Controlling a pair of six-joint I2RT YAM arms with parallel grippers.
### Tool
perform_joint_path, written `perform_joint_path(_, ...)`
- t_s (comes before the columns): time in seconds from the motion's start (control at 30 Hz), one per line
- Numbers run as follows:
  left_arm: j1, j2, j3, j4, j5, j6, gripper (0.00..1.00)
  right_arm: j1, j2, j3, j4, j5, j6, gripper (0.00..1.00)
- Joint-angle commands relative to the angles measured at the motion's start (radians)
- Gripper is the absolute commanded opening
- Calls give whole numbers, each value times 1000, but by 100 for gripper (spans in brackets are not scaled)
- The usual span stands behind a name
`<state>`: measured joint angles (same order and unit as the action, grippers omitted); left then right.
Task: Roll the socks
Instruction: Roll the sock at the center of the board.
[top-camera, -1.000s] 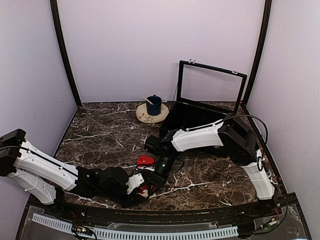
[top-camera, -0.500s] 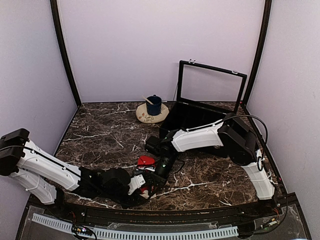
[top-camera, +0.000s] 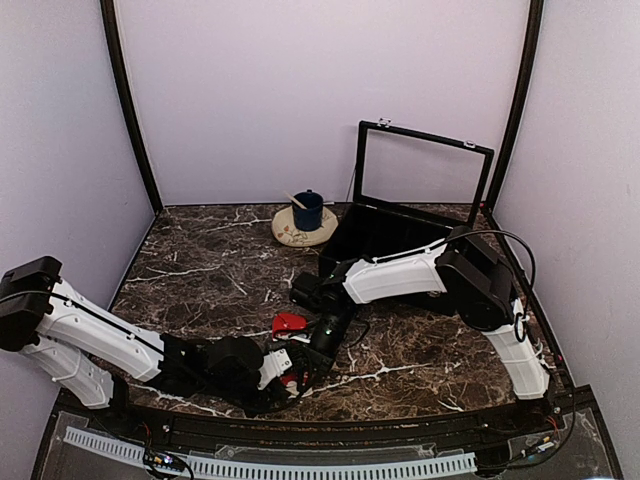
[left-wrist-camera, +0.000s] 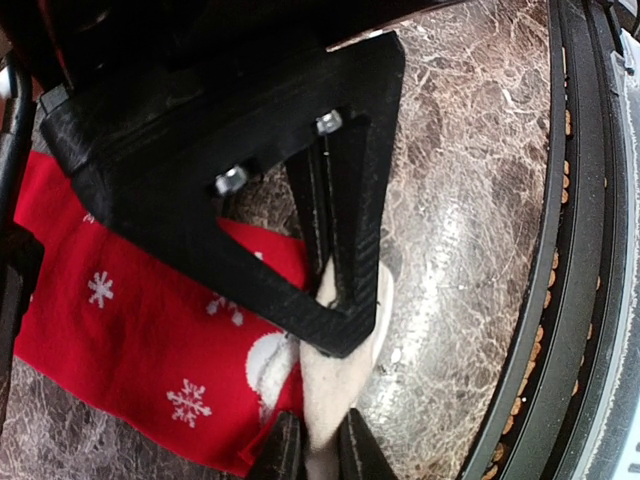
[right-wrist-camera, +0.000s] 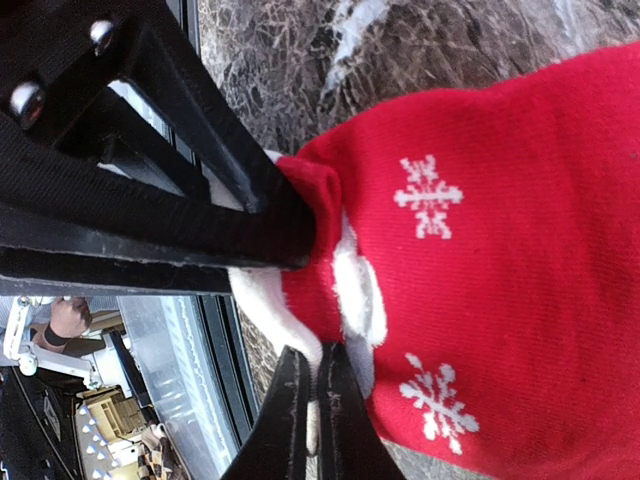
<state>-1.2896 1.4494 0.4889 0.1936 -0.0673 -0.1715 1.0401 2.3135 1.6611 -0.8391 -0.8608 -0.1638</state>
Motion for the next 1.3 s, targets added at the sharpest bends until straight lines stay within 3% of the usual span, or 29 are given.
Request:
perform_joint_path(0.0,-5,12,7,-23,22,-14,14,-3,33,-25,-29,48,-13,0)
perform_joint_path(0.4,40,8,-14,-27,130,-59,3,-5,26,-15,-15,66,13,0)
perform_joint_path(0.8,108,18,-22,-37,265,-93,0,-46,-22,-64,88,51,91,25)
perform_joint_path(1.27,140,12,-28,-35,317,-98,0,-109,-100,-161,227,22,182,26)
